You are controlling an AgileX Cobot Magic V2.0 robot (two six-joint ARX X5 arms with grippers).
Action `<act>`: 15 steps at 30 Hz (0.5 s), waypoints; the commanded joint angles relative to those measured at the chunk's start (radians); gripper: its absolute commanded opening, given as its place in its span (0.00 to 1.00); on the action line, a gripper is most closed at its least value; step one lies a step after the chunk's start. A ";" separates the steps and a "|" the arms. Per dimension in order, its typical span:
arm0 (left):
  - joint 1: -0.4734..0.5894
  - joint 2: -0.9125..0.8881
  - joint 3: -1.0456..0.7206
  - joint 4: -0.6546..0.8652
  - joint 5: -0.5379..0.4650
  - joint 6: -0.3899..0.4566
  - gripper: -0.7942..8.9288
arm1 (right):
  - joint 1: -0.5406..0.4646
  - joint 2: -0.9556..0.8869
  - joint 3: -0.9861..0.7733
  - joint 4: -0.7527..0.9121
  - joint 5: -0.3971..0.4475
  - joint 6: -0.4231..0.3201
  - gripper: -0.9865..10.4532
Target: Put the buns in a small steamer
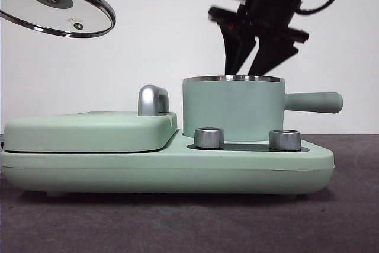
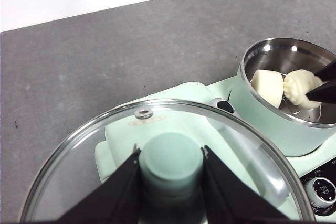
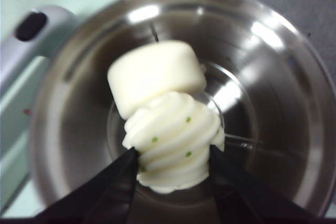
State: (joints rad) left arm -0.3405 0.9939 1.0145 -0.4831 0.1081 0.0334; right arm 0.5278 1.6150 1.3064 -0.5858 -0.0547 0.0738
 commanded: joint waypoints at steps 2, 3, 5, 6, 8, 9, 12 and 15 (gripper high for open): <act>-0.001 0.000 0.018 0.026 0.003 0.007 0.09 | 0.004 0.039 0.024 0.012 0.003 -0.015 0.29; -0.001 0.000 0.018 0.026 0.003 0.007 0.09 | 0.004 0.040 0.024 0.015 0.003 -0.015 0.33; -0.001 0.000 0.018 0.026 0.003 0.007 0.09 | 0.005 0.040 0.024 0.025 0.002 -0.015 0.40; -0.001 0.000 0.018 0.026 0.003 0.007 0.09 | 0.006 0.039 0.026 0.025 0.002 -0.015 0.40; -0.001 0.000 0.018 0.026 0.003 0.007 0.09 | 0.006 0.030 0.038 0.024 0.001 -0.016 0.40; -0.001 0.000 0.018 0.026 0.003 0.006 0.09 | 0.006 0.019 0.048 0.024 0.001 -0.016 0.40; -0.001 0.000 0.018 0.026 0.003 0.006 0.09 | 0.006 -0.056 0.059 0.024 0.004 0.000 0.40; -0.001 0.000 0.018 0.026 0.003 0.006 0.09 | 0.014 -0.164 0.029 0.097 0.012 0.004 0.40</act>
State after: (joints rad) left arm -0.3405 0.9939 1.0145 -0.4831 0.1081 0.0334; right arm 0.5320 1.4429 1.3277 -0.4965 -0.0460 0.0685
